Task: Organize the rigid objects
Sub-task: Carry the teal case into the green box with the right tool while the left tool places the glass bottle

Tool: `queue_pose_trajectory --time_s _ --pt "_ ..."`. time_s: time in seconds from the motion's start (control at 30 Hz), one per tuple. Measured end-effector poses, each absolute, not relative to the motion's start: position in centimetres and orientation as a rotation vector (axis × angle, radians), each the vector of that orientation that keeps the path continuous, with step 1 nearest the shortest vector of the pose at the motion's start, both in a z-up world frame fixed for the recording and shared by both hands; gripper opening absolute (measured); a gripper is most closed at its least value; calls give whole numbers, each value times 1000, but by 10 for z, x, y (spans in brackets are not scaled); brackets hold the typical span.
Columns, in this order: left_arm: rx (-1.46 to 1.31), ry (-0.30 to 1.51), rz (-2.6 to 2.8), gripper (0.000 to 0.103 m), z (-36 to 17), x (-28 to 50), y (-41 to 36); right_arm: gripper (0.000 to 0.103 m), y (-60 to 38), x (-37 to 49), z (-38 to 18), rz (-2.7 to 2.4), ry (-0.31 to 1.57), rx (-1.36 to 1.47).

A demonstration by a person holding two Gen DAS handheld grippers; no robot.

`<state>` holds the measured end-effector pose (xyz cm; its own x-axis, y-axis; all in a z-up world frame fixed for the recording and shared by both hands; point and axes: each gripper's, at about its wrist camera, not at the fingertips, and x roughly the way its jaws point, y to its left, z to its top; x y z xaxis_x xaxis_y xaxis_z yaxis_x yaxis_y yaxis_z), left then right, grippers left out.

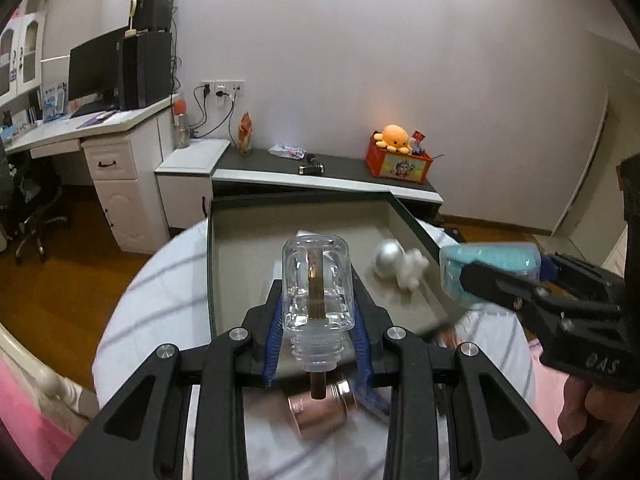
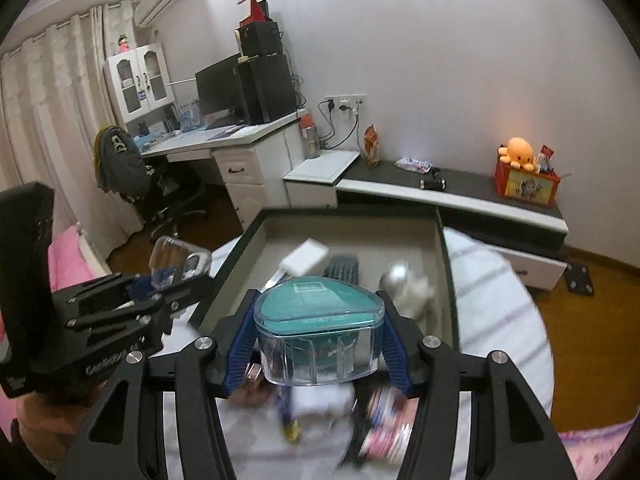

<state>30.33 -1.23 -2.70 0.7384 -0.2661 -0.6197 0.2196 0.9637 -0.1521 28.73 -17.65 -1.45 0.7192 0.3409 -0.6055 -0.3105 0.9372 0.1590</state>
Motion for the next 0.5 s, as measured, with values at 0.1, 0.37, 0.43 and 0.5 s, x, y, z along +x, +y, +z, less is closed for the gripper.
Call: queue_pose_trajectory --time_s 0.1,0.37,0.43,0.5 --pt "-53 704 -254 30 -29 335 -14 57 -177 331 -17 340 699 49" --pt "-47 795 -211 30 -63 415 -16 57 -175 417 -60 282 817 62" --pt "-47 815 -205 30 -72 429 -17 57 -175 431 -72 268 845 60" --pt "-38 835 -205 30 -79 438 -20 57 -175 442 -80 255 865 65"
